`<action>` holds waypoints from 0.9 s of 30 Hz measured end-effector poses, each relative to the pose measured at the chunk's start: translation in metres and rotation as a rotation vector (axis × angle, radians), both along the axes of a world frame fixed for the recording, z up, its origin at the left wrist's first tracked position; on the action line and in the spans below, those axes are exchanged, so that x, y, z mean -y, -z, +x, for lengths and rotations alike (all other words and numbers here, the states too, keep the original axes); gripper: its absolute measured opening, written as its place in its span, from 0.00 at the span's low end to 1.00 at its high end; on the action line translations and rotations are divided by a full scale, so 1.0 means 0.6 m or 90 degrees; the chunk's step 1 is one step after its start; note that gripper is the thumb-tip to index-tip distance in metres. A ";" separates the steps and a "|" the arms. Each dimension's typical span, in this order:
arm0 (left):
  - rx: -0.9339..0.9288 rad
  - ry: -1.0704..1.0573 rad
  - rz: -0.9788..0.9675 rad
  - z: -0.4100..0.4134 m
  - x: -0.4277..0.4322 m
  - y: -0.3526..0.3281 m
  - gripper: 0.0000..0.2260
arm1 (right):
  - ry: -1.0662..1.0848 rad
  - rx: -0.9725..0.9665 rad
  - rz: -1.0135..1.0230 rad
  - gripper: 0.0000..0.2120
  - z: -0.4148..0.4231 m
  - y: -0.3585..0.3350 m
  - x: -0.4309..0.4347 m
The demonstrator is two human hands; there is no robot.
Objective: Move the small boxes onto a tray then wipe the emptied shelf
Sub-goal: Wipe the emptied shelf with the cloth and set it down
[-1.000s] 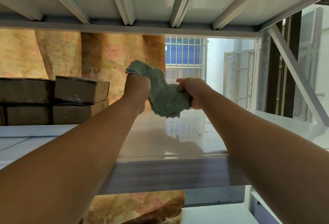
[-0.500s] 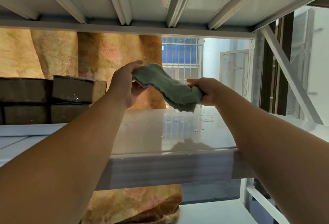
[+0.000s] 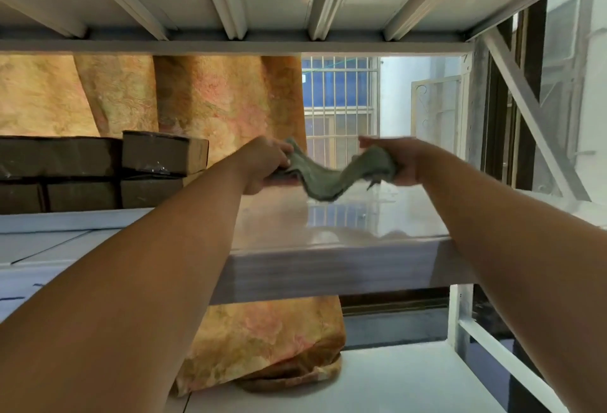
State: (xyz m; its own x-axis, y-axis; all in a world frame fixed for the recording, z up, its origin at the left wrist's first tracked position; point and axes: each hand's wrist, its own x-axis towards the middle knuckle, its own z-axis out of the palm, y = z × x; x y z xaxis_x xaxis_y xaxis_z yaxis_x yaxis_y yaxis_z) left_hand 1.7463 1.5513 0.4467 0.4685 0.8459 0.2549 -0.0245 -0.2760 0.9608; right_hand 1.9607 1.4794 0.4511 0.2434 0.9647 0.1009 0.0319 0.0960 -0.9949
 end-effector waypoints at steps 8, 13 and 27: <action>-0.070 -0.029 0.027 -0.052 -0.001 -0.005 0.17 | -0.255 0.022 0.059 0.22 0.034 0.002 0.025; -0.456 -0.132 0.222 -0.057 -0.003 0.006 0.14 | -0.043 0.446 -0.072 0.20 0.028 0.021 0.010; -0.568 -0.282 0.414 -0.043 0.014 0.011 0.21 | -0.120 0.898 0.015 0.19 -0.127 0.029 -0.014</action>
State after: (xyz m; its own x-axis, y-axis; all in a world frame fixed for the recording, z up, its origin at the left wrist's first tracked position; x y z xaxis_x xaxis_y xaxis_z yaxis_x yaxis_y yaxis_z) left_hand 1.7203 1.5429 0.4400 0.3977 0.8116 0.4280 0.8020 -0.5341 0.2675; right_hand 1.8843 1.4881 0.4337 -0.2030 0.9655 0.1633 0.9641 0.2263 -0.1391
